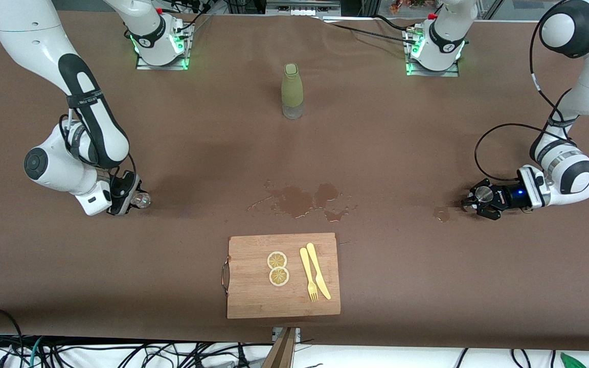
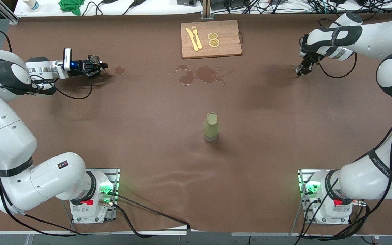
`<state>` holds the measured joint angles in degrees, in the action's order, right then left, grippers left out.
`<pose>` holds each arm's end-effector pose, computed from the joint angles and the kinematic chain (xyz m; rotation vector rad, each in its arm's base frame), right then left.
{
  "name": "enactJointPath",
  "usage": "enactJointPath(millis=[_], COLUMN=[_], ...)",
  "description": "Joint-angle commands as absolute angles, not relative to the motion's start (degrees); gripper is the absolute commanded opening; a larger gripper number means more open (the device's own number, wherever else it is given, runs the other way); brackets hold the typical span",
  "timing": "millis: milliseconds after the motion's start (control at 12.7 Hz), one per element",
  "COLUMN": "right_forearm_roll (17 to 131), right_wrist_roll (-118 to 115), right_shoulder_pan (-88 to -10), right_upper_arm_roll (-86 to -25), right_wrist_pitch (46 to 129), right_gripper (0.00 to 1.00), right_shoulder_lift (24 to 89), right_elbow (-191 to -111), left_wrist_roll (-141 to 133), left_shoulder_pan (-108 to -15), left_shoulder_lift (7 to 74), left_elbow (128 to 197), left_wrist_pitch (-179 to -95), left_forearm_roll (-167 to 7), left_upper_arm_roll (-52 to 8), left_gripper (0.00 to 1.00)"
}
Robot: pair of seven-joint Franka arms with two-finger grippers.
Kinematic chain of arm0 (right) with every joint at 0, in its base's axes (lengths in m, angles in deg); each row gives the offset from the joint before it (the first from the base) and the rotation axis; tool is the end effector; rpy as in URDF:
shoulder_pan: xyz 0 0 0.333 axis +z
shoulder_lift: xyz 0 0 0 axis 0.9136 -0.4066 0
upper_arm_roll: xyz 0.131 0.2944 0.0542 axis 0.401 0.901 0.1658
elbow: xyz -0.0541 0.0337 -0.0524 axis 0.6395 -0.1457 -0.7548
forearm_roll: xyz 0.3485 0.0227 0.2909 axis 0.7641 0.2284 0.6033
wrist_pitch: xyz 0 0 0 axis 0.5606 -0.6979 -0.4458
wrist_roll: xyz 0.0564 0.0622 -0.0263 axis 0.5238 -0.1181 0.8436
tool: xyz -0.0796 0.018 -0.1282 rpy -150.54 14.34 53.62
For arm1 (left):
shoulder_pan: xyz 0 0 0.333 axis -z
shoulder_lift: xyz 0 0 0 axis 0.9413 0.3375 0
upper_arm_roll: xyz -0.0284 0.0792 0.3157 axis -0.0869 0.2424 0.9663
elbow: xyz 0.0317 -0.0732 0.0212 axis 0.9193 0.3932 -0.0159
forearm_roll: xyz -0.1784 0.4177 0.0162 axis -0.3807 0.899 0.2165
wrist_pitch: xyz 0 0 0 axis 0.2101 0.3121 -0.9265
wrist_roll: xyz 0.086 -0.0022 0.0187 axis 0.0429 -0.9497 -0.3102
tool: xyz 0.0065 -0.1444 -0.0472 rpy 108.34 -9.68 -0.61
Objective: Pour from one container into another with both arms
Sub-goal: 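Carry the beaker back with the right gripper while the left gripper returns the jigger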
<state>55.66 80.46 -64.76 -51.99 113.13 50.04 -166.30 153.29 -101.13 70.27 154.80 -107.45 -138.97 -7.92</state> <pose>0.6439 -0.0014 0.1014 -2.4130 -1.7395 -0.1240 0.6235 0.1496 0.0299 1.3767 -1.2336 1.2901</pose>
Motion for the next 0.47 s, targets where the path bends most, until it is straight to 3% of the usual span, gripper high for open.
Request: enactJointPath(millis=[0,393], right_forearm_roll=[56.26,56.34], right_wrist_roll=[81.74,84.01], right_shoulder_pan=[-65.57,-66.53], right_upper_arm_roll=[-51.70,-51.79], right_wrist_pitch=[113.68,113.59], right_gripper=[0.41,0.47], right_shoulder_lift=[50.31,49.70], right_elbow=[-166.86,-166.86], left_wrist_roll=[155.94,156.30], left_shoulder_pan=[-101.39,-100.78], left_shoulder_lift=[70.99,71.96], left_elbow=[154.89,155.06], left_wrist_pitch=[-106.18,-106.27], left_forearm_roll=[-138.11,-138.11], left_upper_arm_roll=[-7.16,-6.19], left_gripper=[0.00,0.00])
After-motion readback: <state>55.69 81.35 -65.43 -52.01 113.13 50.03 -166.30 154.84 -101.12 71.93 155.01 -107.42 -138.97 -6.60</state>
